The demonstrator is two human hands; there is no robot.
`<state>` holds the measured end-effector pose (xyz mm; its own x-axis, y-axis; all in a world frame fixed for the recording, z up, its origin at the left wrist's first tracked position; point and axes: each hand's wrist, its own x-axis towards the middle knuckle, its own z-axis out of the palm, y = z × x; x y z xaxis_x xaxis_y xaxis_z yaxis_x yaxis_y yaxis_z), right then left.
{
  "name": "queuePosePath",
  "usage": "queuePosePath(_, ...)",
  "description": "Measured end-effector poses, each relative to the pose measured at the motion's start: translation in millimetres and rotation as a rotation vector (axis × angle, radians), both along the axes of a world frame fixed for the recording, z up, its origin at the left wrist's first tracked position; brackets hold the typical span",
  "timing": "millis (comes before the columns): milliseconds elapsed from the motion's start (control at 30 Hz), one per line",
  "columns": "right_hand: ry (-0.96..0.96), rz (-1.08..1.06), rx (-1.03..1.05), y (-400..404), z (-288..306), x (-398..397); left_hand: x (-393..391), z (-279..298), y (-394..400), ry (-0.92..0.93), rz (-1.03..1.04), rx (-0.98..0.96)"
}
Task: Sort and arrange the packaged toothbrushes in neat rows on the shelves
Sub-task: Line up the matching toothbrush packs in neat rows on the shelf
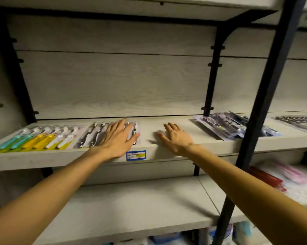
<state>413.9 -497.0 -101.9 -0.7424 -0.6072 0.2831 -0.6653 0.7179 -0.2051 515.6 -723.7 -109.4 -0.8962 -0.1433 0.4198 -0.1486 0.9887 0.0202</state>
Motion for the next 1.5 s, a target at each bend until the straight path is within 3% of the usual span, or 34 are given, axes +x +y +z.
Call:
queuePosePath(233,0.117,-0.134,0.106,123.2,8.5,-37.7,-53.3,3.4,121.0,-0.106,-0.130,-0.039)
queuePosePath(400,0.043,-0.171,0.034,169.6,17.6,-64.4,-81.5,4.3,178.1,-0.190,-0.127,-0.021)
queuePosePath(467,-0.044,-0.179,0.023,174.2,21.1,-76.0,-91.5,4.0,192.1,-0.206,-0.118,-0.024)
queuePosePath(633,-0.059,-0.186,0.255,157.2,23.8,-99.9,-118.2,7.3,202.3,-0.258,-0.086,0.026)
queuePosePath(867,-0.070,-0.339,0.242,146.4,24.8,-134.0,-182.1,27.4,173.5,-0.249,-0.035,0.125)
queuePosePath(967,-0.033,-0.299,0.179,141.2,22.8,-134.5,-207.8,24.6,166.5,-0.231,-0.102,0.150)
queuePosePath(1067,-0.043,-0.213,0.072,139.0,18.2,-125.0,-230.0,21.7,160.2,-0.190,-0.181,0.297)
queuePosePath(1233,-0.064,-0.197,0.134,113.0,11.3,-113.4,-252.4,10.4,148.8,-0.222,-0.212,0.300)
queuePosePath(1367,-0.202,-0.077,-0.205,112.0,18.7,-120.2,-259.8,6.7,128.5,-0.225,-0.295,0.306)
queuePosePath(1433,-0.207,-0.149,-0.387,113.5,24.8,-137.9,-262.4,8.7,119.0,-0.221,-0.302,0.297)
queuePosePath(1500,-0.110,-0.300,-0.386,112.3,28.9,-154.2,-263.5,10.3,112.5,-0.220,-0.284,0.304)
